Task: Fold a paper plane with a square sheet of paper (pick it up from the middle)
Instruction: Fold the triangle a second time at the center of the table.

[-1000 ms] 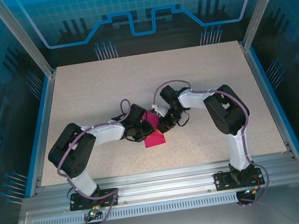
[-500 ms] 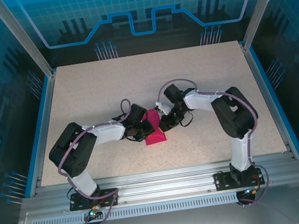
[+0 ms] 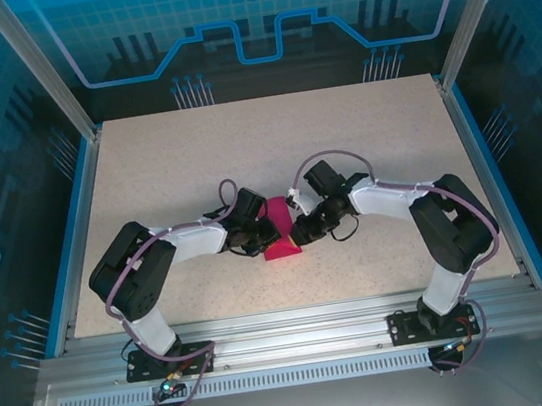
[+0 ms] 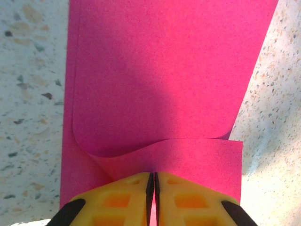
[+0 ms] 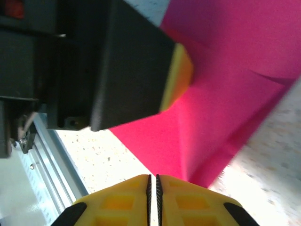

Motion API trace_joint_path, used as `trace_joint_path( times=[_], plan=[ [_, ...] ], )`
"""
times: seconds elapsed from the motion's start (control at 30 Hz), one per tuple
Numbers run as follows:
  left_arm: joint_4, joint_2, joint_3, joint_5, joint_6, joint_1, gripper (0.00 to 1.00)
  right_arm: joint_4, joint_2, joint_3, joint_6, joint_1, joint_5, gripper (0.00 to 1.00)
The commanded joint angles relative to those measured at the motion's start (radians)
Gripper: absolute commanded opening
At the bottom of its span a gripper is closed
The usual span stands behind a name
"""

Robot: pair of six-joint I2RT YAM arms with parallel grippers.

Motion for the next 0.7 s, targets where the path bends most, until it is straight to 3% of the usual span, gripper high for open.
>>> trace_joint_path(
  times=[0.0,0.67],
  plan=[
    [-0.043,0.040,-0.010,-0.022,0.009,-0.009,0.14,0.030,0.050,0.020,0.039,0.030,-0.031,0.13],
    [-0.055,0.039,-0.011,-0.025,0.017,-0.008,0.14,-0.037,0.128,0.005,0.020,0.001,-0.002,0.13]
  ],
)
